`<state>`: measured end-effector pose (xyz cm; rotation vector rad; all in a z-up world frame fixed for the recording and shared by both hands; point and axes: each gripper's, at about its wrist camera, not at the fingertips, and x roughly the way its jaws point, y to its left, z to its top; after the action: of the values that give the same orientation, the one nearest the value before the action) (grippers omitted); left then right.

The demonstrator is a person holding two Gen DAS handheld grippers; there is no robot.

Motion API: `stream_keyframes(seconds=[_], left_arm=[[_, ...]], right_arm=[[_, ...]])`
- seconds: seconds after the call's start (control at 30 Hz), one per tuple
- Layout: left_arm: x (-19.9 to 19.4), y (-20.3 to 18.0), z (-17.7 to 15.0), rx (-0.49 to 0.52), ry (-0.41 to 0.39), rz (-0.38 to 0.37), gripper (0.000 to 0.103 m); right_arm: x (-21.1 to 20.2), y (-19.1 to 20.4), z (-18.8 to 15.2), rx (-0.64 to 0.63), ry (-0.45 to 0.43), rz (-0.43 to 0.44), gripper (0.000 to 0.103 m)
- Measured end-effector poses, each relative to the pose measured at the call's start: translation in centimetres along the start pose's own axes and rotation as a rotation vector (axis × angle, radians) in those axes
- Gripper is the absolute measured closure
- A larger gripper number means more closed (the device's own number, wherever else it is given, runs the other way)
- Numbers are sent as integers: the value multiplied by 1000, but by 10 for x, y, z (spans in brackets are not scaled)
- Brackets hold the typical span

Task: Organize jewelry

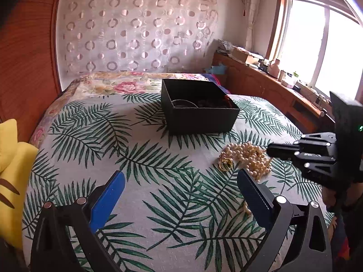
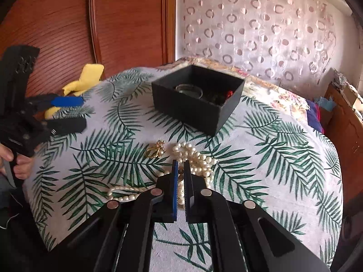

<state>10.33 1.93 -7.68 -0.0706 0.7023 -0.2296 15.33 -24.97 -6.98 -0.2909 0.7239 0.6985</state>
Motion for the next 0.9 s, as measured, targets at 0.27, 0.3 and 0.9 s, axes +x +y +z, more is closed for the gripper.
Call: stream_keyframes(seconds=[0.27, 0.3, 0.9], left_arm=[[8, -14, -5, 27, 20, -20, 8], [9, -18, -5, 37, 23, -24, 8], [32, -67, 0, 128, 78, -159, 39]], right_arm=[[-44, -2, 11, 0, -100, -11, 98], [-53, -2, 14, 1, -120, -10, 98], [-148, -28, 42, -15, -309, -107, 98]])
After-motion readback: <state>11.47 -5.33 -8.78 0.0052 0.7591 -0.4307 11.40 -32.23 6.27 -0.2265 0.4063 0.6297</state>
